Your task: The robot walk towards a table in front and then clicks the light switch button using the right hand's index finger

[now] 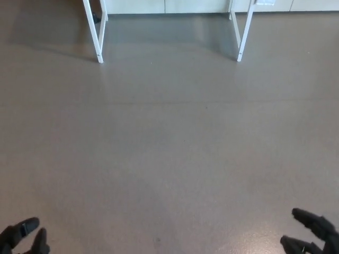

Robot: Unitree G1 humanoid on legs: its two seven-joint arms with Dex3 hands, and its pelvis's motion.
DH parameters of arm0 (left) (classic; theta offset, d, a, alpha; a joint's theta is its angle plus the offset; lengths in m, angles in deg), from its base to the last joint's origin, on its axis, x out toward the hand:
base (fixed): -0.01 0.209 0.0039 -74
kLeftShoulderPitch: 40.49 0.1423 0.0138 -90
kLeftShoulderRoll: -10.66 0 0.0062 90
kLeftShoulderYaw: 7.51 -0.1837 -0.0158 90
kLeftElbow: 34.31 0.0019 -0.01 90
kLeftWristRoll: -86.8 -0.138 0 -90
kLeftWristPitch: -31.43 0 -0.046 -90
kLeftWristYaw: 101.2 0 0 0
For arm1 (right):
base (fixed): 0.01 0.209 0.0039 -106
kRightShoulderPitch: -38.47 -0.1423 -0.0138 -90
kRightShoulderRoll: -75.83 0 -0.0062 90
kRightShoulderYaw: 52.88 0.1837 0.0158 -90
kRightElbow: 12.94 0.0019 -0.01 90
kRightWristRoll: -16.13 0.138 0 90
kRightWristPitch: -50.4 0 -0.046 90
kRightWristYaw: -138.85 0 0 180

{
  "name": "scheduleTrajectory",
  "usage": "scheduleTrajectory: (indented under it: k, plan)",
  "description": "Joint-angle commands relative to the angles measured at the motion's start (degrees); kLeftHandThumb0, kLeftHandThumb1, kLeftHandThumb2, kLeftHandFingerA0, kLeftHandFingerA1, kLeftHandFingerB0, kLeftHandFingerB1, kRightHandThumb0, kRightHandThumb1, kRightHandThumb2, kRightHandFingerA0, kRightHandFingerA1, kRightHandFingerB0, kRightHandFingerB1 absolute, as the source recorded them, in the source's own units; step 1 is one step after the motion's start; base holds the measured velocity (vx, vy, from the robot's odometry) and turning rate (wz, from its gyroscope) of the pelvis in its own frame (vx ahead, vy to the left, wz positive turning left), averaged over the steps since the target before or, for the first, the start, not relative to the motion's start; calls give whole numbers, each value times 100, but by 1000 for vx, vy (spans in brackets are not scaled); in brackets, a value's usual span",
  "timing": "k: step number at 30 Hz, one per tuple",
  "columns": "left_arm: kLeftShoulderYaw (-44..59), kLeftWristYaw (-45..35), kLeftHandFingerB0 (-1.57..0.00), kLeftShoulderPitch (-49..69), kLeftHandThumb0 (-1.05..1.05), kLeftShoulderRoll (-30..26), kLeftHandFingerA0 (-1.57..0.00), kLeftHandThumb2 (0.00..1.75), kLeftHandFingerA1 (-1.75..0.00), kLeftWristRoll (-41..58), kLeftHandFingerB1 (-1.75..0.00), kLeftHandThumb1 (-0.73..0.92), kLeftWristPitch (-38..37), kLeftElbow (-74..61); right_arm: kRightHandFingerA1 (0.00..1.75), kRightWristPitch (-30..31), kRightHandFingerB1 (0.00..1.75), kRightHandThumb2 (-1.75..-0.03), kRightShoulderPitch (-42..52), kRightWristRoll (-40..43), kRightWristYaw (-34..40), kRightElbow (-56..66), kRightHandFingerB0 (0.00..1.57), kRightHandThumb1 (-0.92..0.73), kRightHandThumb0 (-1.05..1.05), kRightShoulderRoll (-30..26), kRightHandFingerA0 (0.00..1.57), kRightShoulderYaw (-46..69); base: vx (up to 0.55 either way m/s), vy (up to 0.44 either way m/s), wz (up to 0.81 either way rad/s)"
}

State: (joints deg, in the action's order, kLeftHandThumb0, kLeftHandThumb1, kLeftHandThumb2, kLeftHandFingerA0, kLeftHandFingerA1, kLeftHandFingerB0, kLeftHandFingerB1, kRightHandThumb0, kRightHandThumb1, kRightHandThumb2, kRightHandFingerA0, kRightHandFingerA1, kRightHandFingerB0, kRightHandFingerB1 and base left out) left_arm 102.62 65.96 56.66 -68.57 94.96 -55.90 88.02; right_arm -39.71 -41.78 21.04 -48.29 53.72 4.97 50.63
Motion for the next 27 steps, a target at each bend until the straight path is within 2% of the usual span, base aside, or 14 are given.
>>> scheduleTrajectory:
  k: [1,5,6,9,10,13,14,16,19,21,23,24,26,27]
  plan:
    - [175,-527,-11,554,-70,86,-14,77,-96,591,-71,64,-16,-223,98,-162,70,-84,611,569,-353,260,26,-53,-7,81,37,191,0,0,0]
    - [107,-641,-10,981,-71,109,-15,74,-96,564,-70,67,-91,-265,93,-330,67,-81,1084,542,-468,240,26,-51,-12,71,37,159,0,0,0]
    - [37,-796,-9,1290,-73,91,-14,76,-98,489,-71,67,-350,-148,91,-441,65,-82,1438,548,-556,219,24,-52,-11,94,35,143,0,0,0]
    - [32,-711,-13,1521,-66,121,-21,79,-98,493,-66,62,-372,-94,88,-774,66,-83,1745,490,-619,57,25,-51,-10,96,34,79,0,0,0]
    - [18,-689,-15,1537,-68,123,-32,102,-81,480,-62,49,-404,-49,89,-962,69,-85,1792,359,-508,1,29,-46,-16,95,40,22,0,0,0]
    - [-49,-692,-16,1615,-66,103,-32,104,-81,437,-62,50,-456,-18,84,-1037,68,-84,2002,247,-378,128,27,-45,-19,119,39,-93,0,0,0]
    - [-60,-677,-14,1645,-69,107,-25,82,-101,444,-68,59,-450,-43,83,-1050,67,-85,2027,254,-372,107,27,-46,-15,112,39,-107,0,0,0]
    - [-97,-656,-15,1735,-73,124,-25,77,-104,451,-70,59,-409,-166,90,-1265,71,-86,1893,347,-441,-331,30,-45,-18,54,43,-30,0,0,0]
    - [-156,-634,-17,1712,-72,80,-24,75,-98,399,-68,63,-431,-80,80,-1413,66,-90,1890,311,-419,-476,28,-45,-17,17,44,-49,0,0,0]
    - [-174,-592,-16,1633,-72,60,-26,75,-98,384,-68,62,-474,39,91,-1510,70,-86,1843,320,-399,-556,28,-46,-17,20,40,-49,11,3,-7]
    - [-200,-604,-16,1602,-73,33,-26,78,-98,373,-67,60,-536,115,82,-1437,67,-89,1884,209,-302,-424,29,-46,-18,8,46,-127,3,7,6]
    - [-207,-597,-15,1598,-73,30,-25,79,-100,378,-68,60,-524,110,91,-1424,70,-86,1893,233,-307,-402,29,-48,-15,15,40,-131,-31,20,-21]
    - [-207,-562,-16,1560,-72,30,-26,77,-99,407,-68,61,-450,97,94,-1440,71,-85,1838,321,-344,-476,29,-47,-16,23,42,-103,-19,7,-6]
    - [-216,-596,-19,1526,-73,24,-29,100,-82,433,-66,50,-430,105,96,-1414,71,-84,1789,326,-330,-508,29,-47,-18,6,42,-101,0,0,0]
